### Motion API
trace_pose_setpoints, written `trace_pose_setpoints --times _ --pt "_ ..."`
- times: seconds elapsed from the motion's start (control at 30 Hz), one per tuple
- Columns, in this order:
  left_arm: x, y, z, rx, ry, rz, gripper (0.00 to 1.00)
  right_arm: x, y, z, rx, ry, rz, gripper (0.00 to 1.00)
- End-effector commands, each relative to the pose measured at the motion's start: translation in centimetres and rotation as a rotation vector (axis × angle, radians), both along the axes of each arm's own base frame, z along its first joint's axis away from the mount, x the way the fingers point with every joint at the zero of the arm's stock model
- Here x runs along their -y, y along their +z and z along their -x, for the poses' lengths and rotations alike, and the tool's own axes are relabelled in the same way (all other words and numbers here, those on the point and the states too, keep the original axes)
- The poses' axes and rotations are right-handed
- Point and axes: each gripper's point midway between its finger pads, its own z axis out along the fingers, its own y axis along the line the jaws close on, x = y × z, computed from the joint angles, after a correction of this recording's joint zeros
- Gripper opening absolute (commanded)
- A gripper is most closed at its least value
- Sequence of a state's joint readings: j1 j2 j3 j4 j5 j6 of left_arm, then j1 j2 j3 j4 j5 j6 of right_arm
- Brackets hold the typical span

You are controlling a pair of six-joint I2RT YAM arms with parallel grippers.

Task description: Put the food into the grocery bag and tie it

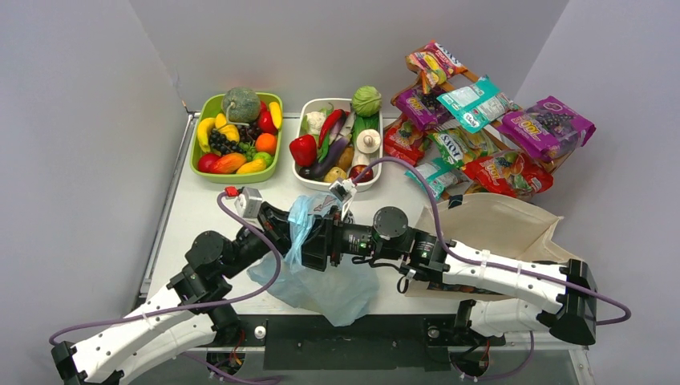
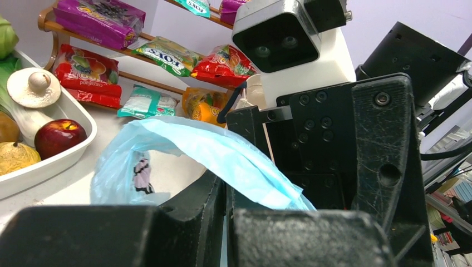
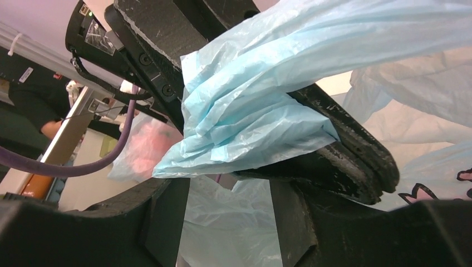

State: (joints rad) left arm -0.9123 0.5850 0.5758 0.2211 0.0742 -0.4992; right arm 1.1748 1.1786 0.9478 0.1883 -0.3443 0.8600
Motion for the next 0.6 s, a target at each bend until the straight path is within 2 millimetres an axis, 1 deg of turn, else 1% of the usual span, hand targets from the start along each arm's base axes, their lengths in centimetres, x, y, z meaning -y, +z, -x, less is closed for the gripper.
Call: trace_pose_setpoints --times 0.0,0.13,0.17,0.2,0.23,0.27,0.3,0.33,0.4,0.5,0.53,0.57 --pt "0.3 1.1 0.7 0.022 -0.033 0.039 0.00 -1.0 0.9 -2.3 0.024 -0.145 -0.053 0.49" --pt "0.2 0.9 0.8 0.021 -0.033 0.041 0.00 -0.1 0.6 -3.7 0.010 -0.260 -0.051 0.48" --pt "0.2 0.8 0.8 0.020 -0.032 0.040 0.00 0.4 0.5 -4.4 0.010 -0.310 -0.050 0.47" --pt "0.1 0.9 0.8 0.021 -0.031 0.043 0.00 0.6 0.1 -4.5 0.011 -0.329 -0.032 0.46" --pt "0.1 0.9 0.8 0.021 -0.030 0.044 0.00 0.9 0.2 -5.0 0.017 -0.369 -0.028 0.43" --pt "0.1 0.9 0.8 0.021 -0.030 0.045 0.00 1.1 -0.4 -4.9 0.025 -0.377 0.005 0.41" --pt "0.0 0.9 0.8 0.022 -0.028 0.046 0.00 1.3 -0.3 -5.3 0.033 -0.410 0.016 0.36" --pt "0.0 0.8 0.8 0.021 -0.028 0.045 0.00 1.4 -0.9 -5.1 0.044 -0.412 0.051 0.33" --pt "0.0 0.9 0.8 0.023 -0.026 0.046 0.00 1.5 -1.3 -5.2 0.055 -0.432 0.082 0.22" --pt "0.0 0.8 0.7 0.024 -0.025 0.045 0.00 1.5 -1.7 -5.0 0.054 -0.437 0.097 0.12" --pt "0.0 0.9 0.8 0.025 -0.026 0.046 0.00 1.6 -1.8 -5.1 0.052 -0.442 0.098 0.07" --pt "0.0 0.8 0.8 0.025 -0.026 0.046 0.00 1.6 -2.0 -5.0 0.049 -0.444 0.103 0.05"
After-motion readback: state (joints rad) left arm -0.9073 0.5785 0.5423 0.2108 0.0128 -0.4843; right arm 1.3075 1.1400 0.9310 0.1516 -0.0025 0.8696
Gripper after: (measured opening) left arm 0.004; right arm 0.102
